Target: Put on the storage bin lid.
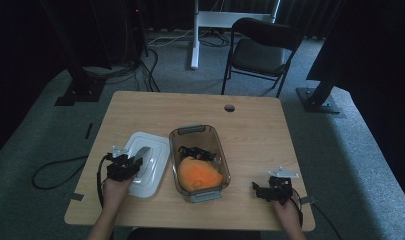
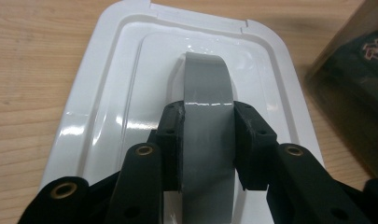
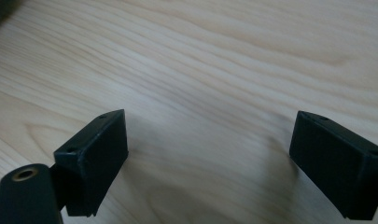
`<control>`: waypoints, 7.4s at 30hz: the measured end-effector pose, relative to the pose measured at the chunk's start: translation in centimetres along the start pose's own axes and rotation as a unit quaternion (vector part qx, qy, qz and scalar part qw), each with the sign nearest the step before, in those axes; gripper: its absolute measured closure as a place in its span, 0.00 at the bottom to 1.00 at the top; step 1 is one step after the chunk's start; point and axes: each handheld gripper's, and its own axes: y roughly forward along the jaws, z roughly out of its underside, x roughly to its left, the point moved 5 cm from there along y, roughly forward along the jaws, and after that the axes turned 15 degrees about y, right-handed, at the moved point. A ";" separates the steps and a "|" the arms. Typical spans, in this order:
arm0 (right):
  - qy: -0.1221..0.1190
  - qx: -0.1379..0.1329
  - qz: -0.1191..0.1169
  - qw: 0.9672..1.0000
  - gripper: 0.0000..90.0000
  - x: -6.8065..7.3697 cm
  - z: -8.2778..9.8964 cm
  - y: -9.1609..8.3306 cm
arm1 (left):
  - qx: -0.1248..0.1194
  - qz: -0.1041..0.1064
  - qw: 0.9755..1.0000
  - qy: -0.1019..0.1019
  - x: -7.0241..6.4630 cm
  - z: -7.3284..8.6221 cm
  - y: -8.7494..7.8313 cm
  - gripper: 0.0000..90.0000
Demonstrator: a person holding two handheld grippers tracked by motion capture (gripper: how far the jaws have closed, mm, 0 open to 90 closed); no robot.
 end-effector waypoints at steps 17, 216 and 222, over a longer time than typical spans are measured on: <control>-0.063 0.006 -0.105 0.992 0.12 8.1 -1.6 2.8 | -0.024 0.001 1.000 -0.016 1.6 -0.6 -2.4 0.75; -0.099 0.023 -0.157 0.982 0.13 16.7 -1.6 5.1 | -0.053 0.012 0.998 0.035 5.3 -1.3 2.8 0.00; -0.095 0.021 -0.155 0.983 0.13 16.4 -1.6 5.0 | -0.039 0.002 0.998 0.046 4.8 -1.2 4.0 0.00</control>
